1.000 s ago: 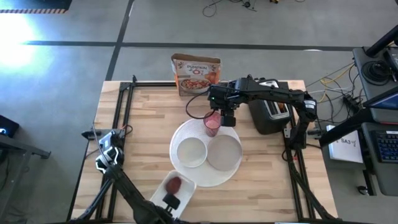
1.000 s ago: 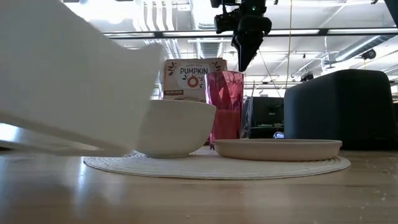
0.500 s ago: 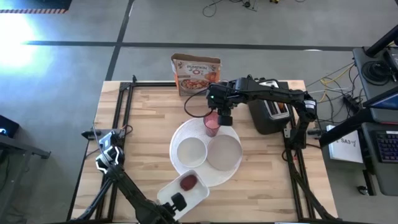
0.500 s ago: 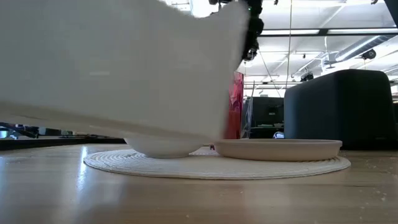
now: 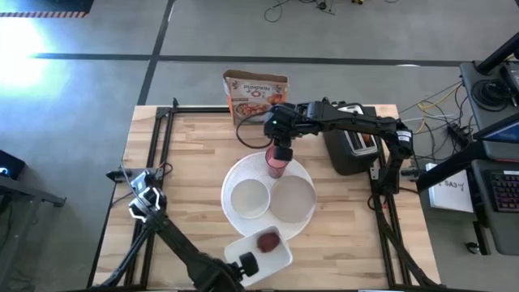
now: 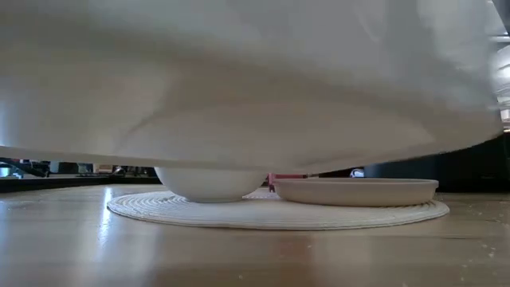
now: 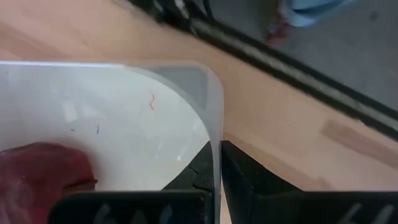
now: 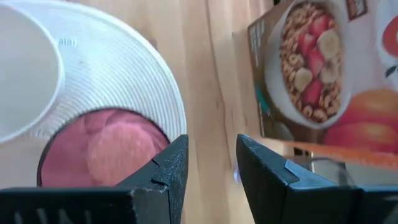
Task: Arrange a breakfast setting
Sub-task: Move the white bin to the bottom right of the table
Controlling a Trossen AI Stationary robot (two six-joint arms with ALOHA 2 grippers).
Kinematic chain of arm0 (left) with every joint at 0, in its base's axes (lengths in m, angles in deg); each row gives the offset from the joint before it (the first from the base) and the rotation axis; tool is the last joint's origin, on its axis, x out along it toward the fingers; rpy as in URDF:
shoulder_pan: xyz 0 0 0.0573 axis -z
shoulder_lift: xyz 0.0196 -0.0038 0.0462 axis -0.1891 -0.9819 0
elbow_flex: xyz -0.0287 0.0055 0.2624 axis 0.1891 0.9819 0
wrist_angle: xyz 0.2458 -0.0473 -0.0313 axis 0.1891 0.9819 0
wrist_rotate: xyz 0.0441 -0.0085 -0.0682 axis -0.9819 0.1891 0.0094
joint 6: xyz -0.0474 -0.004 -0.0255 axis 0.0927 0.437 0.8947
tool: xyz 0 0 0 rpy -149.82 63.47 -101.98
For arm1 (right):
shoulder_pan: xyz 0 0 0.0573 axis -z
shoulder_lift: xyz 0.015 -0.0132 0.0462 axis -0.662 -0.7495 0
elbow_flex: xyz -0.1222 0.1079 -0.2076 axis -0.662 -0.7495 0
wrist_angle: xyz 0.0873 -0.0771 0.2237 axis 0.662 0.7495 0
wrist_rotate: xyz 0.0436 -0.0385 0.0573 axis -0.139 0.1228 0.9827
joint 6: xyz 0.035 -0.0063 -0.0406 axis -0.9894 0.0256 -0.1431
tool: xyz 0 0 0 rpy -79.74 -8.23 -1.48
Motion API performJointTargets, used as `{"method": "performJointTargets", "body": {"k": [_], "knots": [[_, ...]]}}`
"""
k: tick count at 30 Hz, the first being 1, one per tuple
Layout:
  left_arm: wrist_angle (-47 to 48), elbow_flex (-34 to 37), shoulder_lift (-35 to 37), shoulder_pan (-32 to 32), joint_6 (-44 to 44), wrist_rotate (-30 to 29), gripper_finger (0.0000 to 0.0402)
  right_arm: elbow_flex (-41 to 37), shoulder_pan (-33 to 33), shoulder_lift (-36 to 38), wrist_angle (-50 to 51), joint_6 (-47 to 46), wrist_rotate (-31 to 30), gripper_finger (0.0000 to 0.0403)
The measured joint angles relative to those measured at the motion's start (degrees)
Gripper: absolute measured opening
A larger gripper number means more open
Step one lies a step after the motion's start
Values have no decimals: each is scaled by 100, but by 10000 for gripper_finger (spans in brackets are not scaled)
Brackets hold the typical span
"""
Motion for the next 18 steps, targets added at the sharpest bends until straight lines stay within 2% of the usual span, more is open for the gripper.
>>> {"method": "performJointTargets", "body": {"k": [9,18], "knots": [[-274,121,0,-84,-394,-10,0,0,0,0,-512,0,0,127],[-1051,865,2,-76,-232,-10,0,0,0,0,-621,-1,0,127]]}}
